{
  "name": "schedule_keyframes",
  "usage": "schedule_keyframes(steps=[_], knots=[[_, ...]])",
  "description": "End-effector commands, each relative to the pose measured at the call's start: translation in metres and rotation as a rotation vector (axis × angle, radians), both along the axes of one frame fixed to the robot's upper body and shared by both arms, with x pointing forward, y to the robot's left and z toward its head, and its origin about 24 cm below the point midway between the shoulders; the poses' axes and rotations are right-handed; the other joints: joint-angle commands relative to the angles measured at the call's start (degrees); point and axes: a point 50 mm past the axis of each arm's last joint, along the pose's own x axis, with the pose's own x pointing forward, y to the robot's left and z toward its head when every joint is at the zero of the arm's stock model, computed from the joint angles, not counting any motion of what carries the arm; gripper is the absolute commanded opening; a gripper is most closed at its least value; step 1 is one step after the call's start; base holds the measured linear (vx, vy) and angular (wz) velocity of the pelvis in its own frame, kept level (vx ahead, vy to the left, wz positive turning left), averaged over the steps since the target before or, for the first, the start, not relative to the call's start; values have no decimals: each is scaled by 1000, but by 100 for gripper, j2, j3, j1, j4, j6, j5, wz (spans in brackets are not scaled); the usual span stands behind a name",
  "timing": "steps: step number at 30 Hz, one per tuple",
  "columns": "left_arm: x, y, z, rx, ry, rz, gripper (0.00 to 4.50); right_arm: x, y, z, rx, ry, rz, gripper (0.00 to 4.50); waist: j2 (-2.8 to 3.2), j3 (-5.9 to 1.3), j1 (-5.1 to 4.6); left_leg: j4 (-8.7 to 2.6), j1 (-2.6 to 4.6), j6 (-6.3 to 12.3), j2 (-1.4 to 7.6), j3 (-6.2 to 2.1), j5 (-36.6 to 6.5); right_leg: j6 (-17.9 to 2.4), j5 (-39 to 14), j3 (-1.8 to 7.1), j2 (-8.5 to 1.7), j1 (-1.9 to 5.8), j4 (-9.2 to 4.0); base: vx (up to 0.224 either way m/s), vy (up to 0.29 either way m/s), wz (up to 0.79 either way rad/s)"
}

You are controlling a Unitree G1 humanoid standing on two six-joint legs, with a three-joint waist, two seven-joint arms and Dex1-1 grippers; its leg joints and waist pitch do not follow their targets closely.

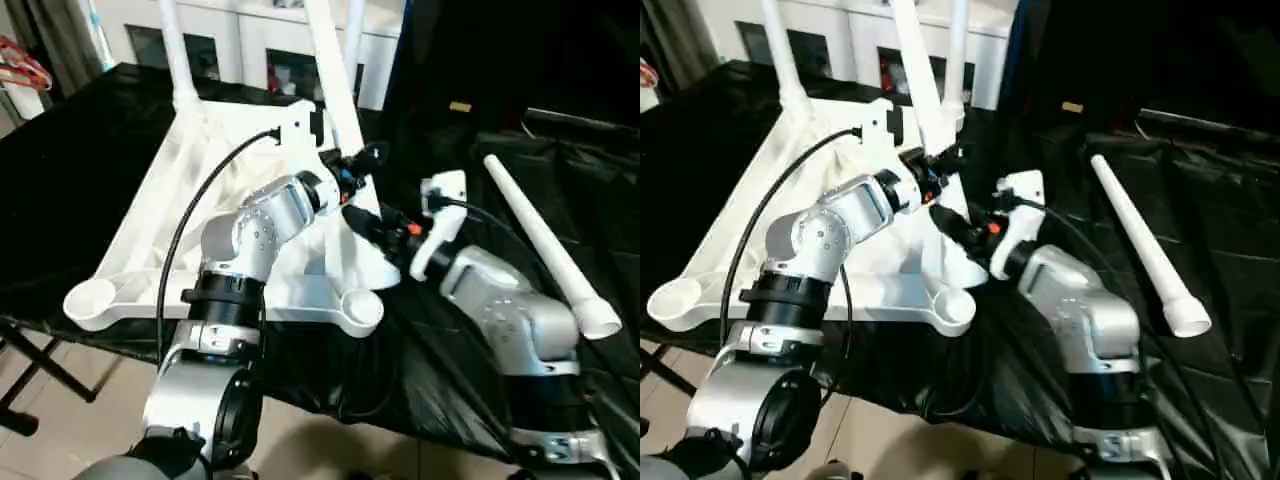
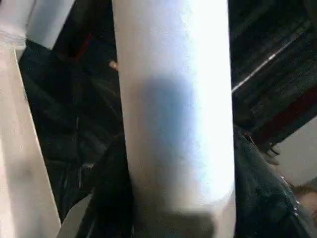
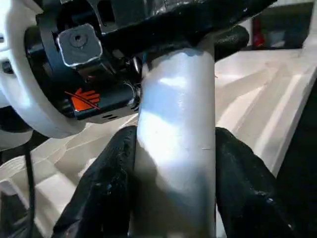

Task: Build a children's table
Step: Pick table leg

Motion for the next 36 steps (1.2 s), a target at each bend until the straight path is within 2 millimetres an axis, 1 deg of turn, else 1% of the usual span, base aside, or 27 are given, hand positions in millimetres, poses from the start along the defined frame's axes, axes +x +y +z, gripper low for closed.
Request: schedule_keyframes(steps=[1,3,4,5,6,7,8,9,10,11,13,14,16,19,20,21,22,23,24,26,27,28,29,32,34,35,36], knots=[[3,0,-1,46,-6,47,206,0,10,17,9,-85,29,185,17,-439,-4,-427,22,129,59,1,-300,-790,-1012,251,-385,459,-377,0,0,0],[4,2,3,49,-57,30,199,1,9,15,5,-69,32,185,4,-443,2,-426,12,157,46,3,-254,-773,-961,253,-389,471,-378,0,0,0],[4,2,3,49,-57,30,197,1,9,15,5,-69,32,185,13,-446,2,-425,8,156,50,4,-234,-778,-919,256,-388,473,-362,0,0,0],[0,1,7,63,-121,-60,197,2,2,12,9,-46,46,241,0,-452,-2,-420,8,171,57,2,-172,-802,-805,255,-387,473,-347,0,0,0],[-3,0,8,71,-150,-109,196,3,-1,11,11,-35,54,255,6,-450,-5,-426,-8,198,48,1,-126,-799,-775,254,-387,486,-336,0,0,0],[-7,-1,9,71,-180,-182,196,1,-6,9,13,-23,91,255,12,-453,-6,-423,3,209,48,3,-122,-808,-763,255,-389,479,-338,0,0,0],[-10,-1,9,70,-198,-227,195,0,-8,8,15,-15,118,257,20,-451,4,-416,15,266,61,13,-142,-888,-690,262,-393,481,-328,0,0,0],[-11,-1,9,66,-206,-253,193,0,-10,8,13,-11,139,276,25,-446,-1,-415,7,258,68,14,-137,-921,-649,265,-396,479,-323,0,0,0],[-13,-1,9,57,-217,-298,193,-2,-14,6,15,6,188,288,19,-449,4,-411,13,275,56,16,-141,-935,-639,258,-389,482,-329,0,0,0],[-17,1,10,42,-244,-384,193,-8,-21,5,23,36,300,288,5,-448,10,-406,7,316,57,19,-149,-1011,-584,259,-390,501,-318,0,0,0],[-21,2,10,34,-265,-454,191,-12,-26,4,37,56,376,296,6,-455,39,-402,26,364,65,26,-174,-1055,-615,263,-397,507,-317,0,0,0],[-23,3,11,30,-279,-489,191,-14,-28,6,52,59,413,296,8,-450,36,-400,21,384,74,30,-194,-1103,-607,267,-402,493,-319,0,0,0],[-27,4,13,9,-299,-540,191,-16,-30,7,69,62,463,296,-12,-453,34,-396,7,353,81,26,-188,-1140,-671,260,-423,495,-312,0,0,0],[-37,6,21,-77,-349,-671,190,-22,-32,9,75,82,575,296,-8,-449,46,-393,4,332,86,29,-220,-1199,-772,258,-429,509,-314,0,0,0],[-39,6,23,-93,-362,-698,190,-22,-33,8,70,88,591,296,-21,-453,41,-390,0,333,88,25,-190,-1228,-733,254,-426,511,-297,0,0,0],[-40,6,24,-104,-364,-708,190,-22,-33,8,67,91,594,279,-17,-451,41,-384,-3,333,88,32,-180,-1236,-727,256,-426,497,-306,0,0,0],[-41,6,24,-113,-363,-711,190,-22,-33,8,65,93,593,279,-21,-448,37,-383,-2,325,84,34,-193,-1234,-756,255,-425,495,-308,0,0,0],[-40,6,24,-115,-363,-711,190,-22,-33,8,64,94,593,262,-35,-445,42,-386,3,319,83,35,-219,-1196,-872,254,-424,491,-325,0,0,0],[-40,6,25,-123,-361,-711,190,-21,-32,7,62,98,591,262,-44,-441,36,-386,-4,313,78,35,-228,-1162,-939,253,-417,495,-330,0,0,0],[-41,5,25,-141,-360,-715,190,-18,-30,5,65,108,579,251,-45,-438,35,-391,-2,267,71,33,-298,-1029,-1271,244,-420,488,-369,0,0,0],[-41,5,25,-147,-358,-716,190,-17,-29,4,69,110,573,229,-46,-435,27,-391,-9,239,67,34,-318,-973,-1405,242,-421,482,-378,0,0,0],[-41,5,25,-148,-358,-719,190,-17,-28,4,72,111,575,229,-42,-435,30,-394,-11,228,67,30,-326,-932,-1470,238,-420,482,-388,0,0,0],[-42,5,25,-150,-357,-728,190,-17,-27,5,81,109,579,218,-42,-441,38,-391,12,220,73,35,-323,-889,-1495,243,-412,463,-391,0,0,0],[-43,6,24,-150,-359,-741,190,-17,-27,7,89,106,587,202,-19,-445,43,-400,4,209,81,24,-269,-898,-1355,238,-404,466,-370,0,0,0],[-43,6,24,-151,-359,-744,190,-17,-27,7,92,104,588,201,-25,-449,41,-397,5,214,76,29,-281,-910,-1301,237,-400,465,-373,0,0,0],[-41,6,25,-146,-357,-721,225,-16,-26,8,97,98,579,198,-26,-450,43,-396,1,217,74,29,-271,-919,-1273,238,-399,467,-370,0,0,0],[-40,6,25,-158,-348,-709,225,-16,-26,8,98,94,573,198,-8,-456,45,-394,-3,212,74,26,-249,-933,-1213,240,-401,471,-362,0,0,0]])
